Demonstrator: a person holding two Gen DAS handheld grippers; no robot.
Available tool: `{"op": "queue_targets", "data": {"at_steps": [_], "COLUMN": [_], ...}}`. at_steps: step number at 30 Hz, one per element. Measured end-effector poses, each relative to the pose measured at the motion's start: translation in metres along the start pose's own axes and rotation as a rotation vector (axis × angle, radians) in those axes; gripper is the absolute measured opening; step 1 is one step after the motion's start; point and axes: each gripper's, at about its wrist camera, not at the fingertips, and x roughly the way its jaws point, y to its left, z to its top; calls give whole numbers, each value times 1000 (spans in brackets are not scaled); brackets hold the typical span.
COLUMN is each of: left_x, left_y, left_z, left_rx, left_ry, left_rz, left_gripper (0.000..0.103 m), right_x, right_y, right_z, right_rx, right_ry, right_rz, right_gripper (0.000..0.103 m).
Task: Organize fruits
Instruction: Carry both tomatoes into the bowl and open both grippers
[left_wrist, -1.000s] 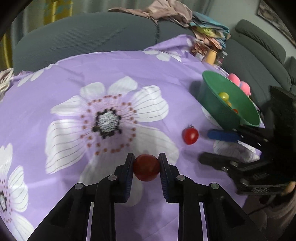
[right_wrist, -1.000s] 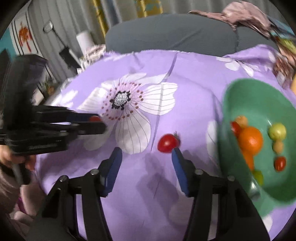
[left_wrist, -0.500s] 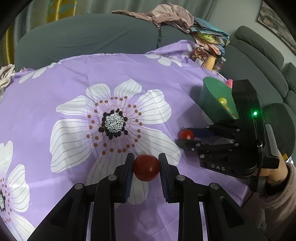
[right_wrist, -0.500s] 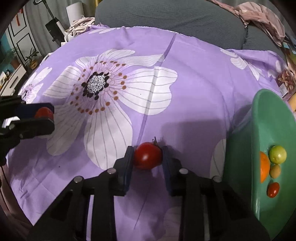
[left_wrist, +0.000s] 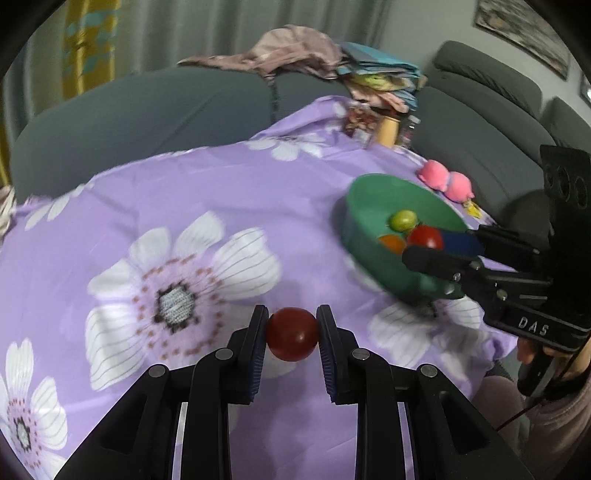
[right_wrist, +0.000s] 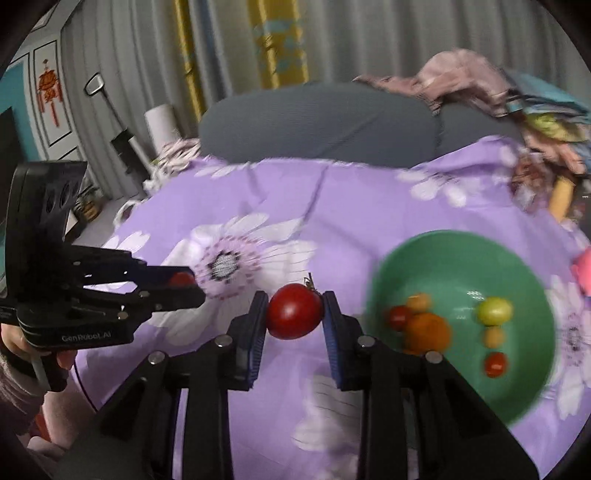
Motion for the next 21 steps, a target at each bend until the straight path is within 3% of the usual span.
{"op": "queue_targets", "data": {"at_steps": [7, 15, 17, 19, 21], "left_x": [24, 82, 90, 87, 79], "left_y": [-63, -117, -123, -125, -126], "left_z": [33, 66, 70, 73, 75], "left_rx": [108, 152, 152, 148, 146], "left_ry": [-17, 47, 73, 76, 53], "left_rz": [-60, -78, -52, -25, 5], "left_gripper": [26, 27, 43, 87, 96], "right_x": [-26, -23, -24, -27, -32], "right_y": [-55, -105, -111, -114, -115], "right_z": [-17, -41, -42, -41, -40], "right_rx": [109, 185, 192, 185, 167], "right_ry": [-19, 55, 66, 74, 79], "right_rz": [-114, -189, -201, -218, -252], "right_gripper": [30, 33, 37, 60, 76]}}
